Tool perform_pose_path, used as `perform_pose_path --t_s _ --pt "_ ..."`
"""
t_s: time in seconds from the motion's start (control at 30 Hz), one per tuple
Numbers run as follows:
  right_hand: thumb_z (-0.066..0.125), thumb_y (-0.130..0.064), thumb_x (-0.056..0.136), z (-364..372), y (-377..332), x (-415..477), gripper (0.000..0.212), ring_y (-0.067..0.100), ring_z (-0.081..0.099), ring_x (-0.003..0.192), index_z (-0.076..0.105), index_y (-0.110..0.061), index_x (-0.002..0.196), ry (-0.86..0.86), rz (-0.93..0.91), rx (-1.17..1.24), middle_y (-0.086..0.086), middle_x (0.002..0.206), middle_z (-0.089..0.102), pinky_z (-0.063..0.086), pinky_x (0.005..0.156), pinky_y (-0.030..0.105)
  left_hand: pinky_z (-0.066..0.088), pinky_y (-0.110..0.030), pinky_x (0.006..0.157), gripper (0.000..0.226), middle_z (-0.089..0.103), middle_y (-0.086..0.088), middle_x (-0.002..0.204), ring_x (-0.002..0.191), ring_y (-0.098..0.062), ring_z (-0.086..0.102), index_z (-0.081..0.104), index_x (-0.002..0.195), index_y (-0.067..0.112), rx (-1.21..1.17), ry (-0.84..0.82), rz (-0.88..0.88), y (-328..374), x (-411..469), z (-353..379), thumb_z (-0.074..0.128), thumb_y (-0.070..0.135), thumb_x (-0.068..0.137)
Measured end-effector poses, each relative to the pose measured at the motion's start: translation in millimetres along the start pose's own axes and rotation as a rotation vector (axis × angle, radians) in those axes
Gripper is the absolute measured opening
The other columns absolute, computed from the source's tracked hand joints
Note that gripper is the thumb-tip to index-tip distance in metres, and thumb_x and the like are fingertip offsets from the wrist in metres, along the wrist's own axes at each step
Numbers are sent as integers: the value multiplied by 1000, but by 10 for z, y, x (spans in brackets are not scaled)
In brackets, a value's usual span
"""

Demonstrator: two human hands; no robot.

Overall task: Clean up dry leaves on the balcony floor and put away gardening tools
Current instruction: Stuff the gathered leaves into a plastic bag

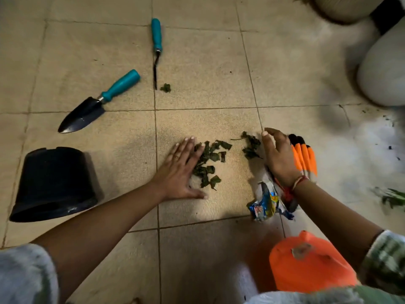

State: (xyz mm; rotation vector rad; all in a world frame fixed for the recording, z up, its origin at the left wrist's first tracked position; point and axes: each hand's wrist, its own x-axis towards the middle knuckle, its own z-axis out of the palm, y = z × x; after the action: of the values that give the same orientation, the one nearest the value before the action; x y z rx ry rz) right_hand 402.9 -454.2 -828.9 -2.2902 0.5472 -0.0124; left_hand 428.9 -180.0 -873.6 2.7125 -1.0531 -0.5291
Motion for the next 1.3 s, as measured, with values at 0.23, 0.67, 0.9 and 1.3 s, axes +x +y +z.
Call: perform_pose_path --t_s 0.23,0.67,0.9,1.3 --pt "61 -41 86 -379 -186 -506 60 25 36 129 38 -23 139 -240 101 -218 8 142 33 34 100 34 -16 -37 115 120 -25 -13 155 144 -24 -22 -25 145 22 -63 -2 67 351 346 -33 39 86 67" --pt "67 -14 82 15 -287 -532 41 32 60 95 46 -5 116 -438 -32 -360 11 99 62 41 66 31 -2 -47 117 129 -24 1 157 146 -20 -15 -24 145 37 -246 11 117 166 208 -17 55 85 55" --pt "60 -45 87 39 -372 -79 44 20 53 103 54 -14 119 -82 25 39 7 115 51 45 86 29 -7 -59 114 131 -9 -8 160 146 -21 -13 -8 149 29 -210 252 11 79 160 -95 40 97 48" --pt "26 -52 93 570 -137 -172 63 26 29 138 38 -12 141 -238 -138 -118 15 147 36 26 113 42 -17 -43 115 142 -25 -10 156 142 -24 -26 -32 143 23 -64 33 -90 -119 97 -9 30 101 42"
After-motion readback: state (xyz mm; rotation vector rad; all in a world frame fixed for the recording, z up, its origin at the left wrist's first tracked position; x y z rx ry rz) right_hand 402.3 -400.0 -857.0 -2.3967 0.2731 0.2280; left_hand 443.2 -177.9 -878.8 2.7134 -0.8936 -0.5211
